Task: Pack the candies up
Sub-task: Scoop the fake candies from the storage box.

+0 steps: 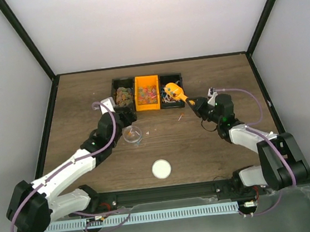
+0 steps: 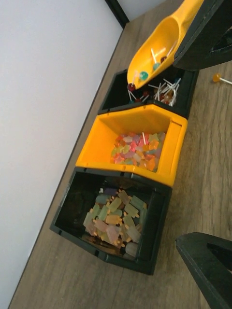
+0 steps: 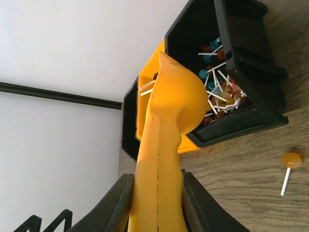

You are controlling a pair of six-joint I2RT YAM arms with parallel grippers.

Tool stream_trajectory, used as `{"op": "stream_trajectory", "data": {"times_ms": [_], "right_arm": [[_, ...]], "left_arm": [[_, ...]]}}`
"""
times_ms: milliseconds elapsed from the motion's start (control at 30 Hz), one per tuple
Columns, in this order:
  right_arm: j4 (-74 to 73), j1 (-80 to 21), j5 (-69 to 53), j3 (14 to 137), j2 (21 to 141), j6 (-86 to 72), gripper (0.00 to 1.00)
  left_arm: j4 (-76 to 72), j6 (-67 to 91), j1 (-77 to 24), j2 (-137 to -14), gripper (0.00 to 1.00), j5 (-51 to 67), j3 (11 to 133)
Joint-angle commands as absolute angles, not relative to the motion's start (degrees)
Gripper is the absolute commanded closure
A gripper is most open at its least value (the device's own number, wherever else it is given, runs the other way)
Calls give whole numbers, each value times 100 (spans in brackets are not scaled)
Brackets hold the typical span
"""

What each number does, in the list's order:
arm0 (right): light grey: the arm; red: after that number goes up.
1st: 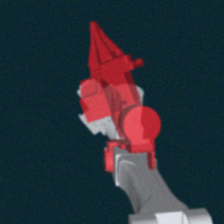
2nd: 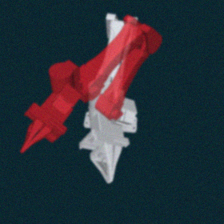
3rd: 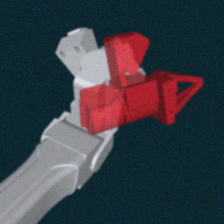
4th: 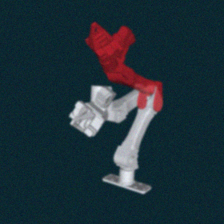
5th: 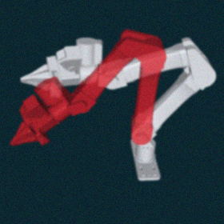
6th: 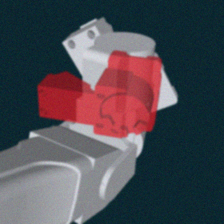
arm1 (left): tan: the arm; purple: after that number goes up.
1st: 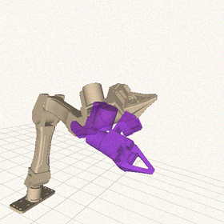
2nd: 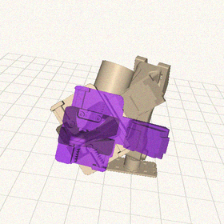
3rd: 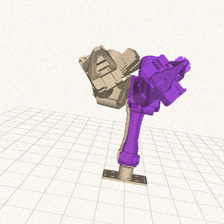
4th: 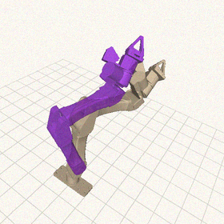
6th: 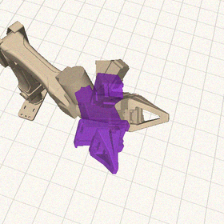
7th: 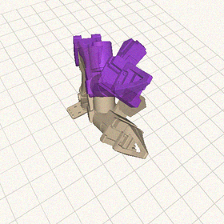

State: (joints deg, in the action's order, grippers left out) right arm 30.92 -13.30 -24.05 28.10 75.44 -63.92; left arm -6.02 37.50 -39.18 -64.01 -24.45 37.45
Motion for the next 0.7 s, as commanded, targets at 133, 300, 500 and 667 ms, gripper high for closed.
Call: {"op": "stream_trajectory", "data": {"times_ms": [133, 300, 500, 667], "right_arm": [[3227, -1261, -2721, 2981, 7527, -6400, 99], [3363, -1266, -3044, 2767, 7347, -6426, 99], [3148, -1278, -3409, 2552, 6854, -6407, 99], [2622, -1338, -3746, 2311, 6196, -6260, 99]], "left_arm": [[-391, 3929, -3632, -6403, 6, -2198, 3788], [-307, 4143, -3550, -6291, 6, -2492, 3709], [-303, 4276, -3326, -6376, 6, -2254, 3680], [-387, 4273, -3254, -6435, 6, -2338, 3616]]}}
